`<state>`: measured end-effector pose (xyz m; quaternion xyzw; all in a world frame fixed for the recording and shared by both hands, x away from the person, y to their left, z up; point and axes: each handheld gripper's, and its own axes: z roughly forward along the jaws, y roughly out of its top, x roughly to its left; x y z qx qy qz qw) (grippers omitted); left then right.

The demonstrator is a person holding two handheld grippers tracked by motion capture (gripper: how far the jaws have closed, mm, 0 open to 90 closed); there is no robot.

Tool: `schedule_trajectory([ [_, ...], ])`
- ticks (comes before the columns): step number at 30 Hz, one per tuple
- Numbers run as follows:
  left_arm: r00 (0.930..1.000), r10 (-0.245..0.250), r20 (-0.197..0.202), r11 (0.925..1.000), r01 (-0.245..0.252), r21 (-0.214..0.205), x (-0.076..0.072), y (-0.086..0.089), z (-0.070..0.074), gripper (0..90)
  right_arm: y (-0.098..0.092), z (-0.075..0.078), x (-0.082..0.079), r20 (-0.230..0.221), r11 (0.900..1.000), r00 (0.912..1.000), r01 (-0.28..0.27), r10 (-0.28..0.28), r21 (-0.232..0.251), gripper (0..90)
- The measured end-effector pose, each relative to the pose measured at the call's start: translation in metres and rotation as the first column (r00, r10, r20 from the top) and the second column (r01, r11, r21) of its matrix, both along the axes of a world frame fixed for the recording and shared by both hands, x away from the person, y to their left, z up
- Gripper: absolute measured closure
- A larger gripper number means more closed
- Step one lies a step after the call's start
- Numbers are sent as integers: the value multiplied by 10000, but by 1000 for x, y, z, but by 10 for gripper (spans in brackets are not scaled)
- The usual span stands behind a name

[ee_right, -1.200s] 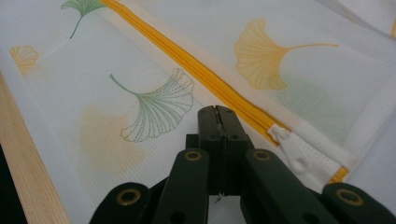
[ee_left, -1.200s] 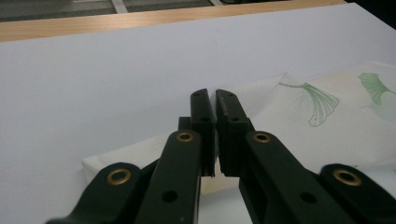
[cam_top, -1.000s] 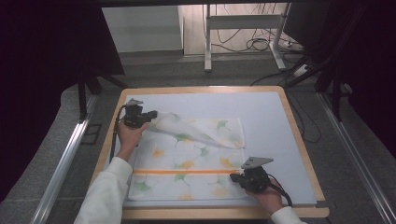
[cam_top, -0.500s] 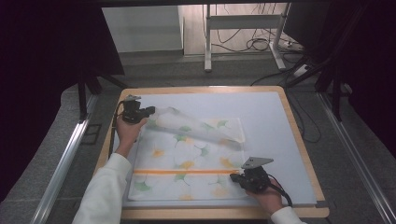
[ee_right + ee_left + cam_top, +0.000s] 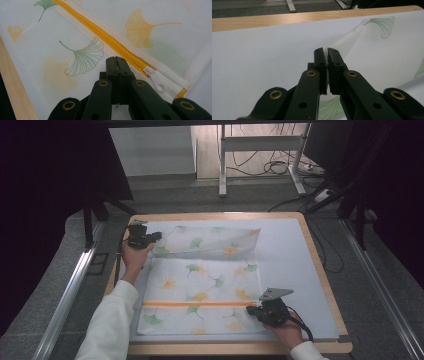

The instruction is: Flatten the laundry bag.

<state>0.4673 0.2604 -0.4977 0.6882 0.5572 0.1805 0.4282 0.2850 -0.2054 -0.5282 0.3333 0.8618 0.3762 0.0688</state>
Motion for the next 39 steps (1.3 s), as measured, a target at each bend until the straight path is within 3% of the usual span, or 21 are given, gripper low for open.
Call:
schedule_trajectory([
  [4,9999,138,-42,9998,-138,107,6,3,-2,873,0,0,0,-39,10000,10000,9,-9,36,893],
  [11,9992,266,301,9996,-270,121,11,8,7,865,-1,0,1,-42,10000,10000,-21,21,61,893],
  [12,9992,228,330,9996,-233,155,12,9,8,855,-1,0,1,-50,10000,10000,-28,28,66,893],
  [13,9988,229,429,9995,-238,218,11,9,9,779,-1,0,1,-55,10000,10000,-19,19,77,892],
  [15,9974,191,698,9997,-180,-156,7,11,15,714,-1,0,1,-40,10000,10000,-12,12,61,893],
  [20,9930,61,1180,10000,-63,16,-3,13,28,640,0,0,0,-36,10000,10000,-4,5,50,893],
  [22,9911,125,1328,9998,-104,-167,-9,18,36,579,0,0,0,-32,10000,10000,-1,1,33,892],
  [25,9888,-66,1488,9999,88,-141,-20,21,44,580,0,0,0,-33,10000,10000,0,0,27,893],
  [32,9887,-1024,1094,9942,1053,-207,-47,10,31,565,0,0,0,-6,10000,10000,-3,3,-14,893],
  [35,9868,-1402,814,9891,1358,574,-59,-1,24,555,0,0,0,6,10000,10000,10,-10,-38,893],
  [39,9816,-1766,725,9838,1737,448,-69,-9,22,496,1,0,0,28,10000,10000,-25,26,-71,893],
])
